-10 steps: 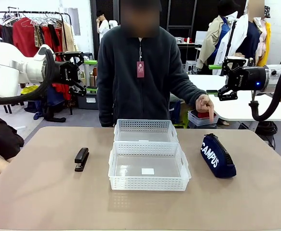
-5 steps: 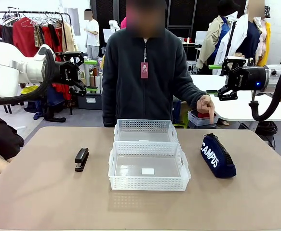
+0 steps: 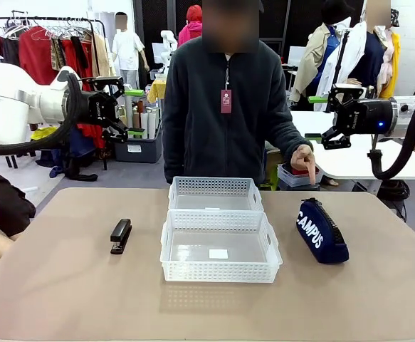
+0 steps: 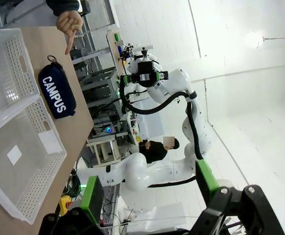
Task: Distribute items into two baskets.
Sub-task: Pick up the Pencil pouch that the person points to.
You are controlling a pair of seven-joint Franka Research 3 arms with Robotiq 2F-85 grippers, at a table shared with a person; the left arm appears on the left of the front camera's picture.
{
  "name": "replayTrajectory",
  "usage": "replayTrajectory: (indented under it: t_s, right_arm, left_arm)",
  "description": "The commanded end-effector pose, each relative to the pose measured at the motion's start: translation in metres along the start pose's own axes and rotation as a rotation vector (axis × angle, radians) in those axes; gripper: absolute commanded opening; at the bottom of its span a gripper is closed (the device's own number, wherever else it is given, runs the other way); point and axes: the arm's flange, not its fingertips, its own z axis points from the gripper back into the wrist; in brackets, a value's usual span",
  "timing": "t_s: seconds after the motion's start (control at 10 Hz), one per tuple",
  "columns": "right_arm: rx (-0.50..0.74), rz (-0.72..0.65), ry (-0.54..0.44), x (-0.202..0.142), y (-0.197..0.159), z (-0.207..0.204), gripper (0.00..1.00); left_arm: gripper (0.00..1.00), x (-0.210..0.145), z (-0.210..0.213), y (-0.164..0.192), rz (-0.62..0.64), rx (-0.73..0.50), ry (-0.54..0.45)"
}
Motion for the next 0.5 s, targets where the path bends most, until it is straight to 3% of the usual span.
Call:
replayTrajectory:
  t_s: [0.0,0.1,0.4]
  right_arm:
    - [0.0,0.003,-0.002,0.001,0.001,0.001,1.0]
    - [0.0,0.0,0.0,0.0,0.0,0.0,1.0]
    - [-0.212,0.123,-0.052,0.019,0.033,-0.008,1.0]
  left_arm:
    - [1.0,0.0,0.0,-0.002,-0.003,-0.001,0.0]
    - [1.0,0.0,0.0,-0.002,-0.003,-0.001,0.0]
    - [1.0,0.0,0.0,-0.002,-0.003,-0.001,0.0]
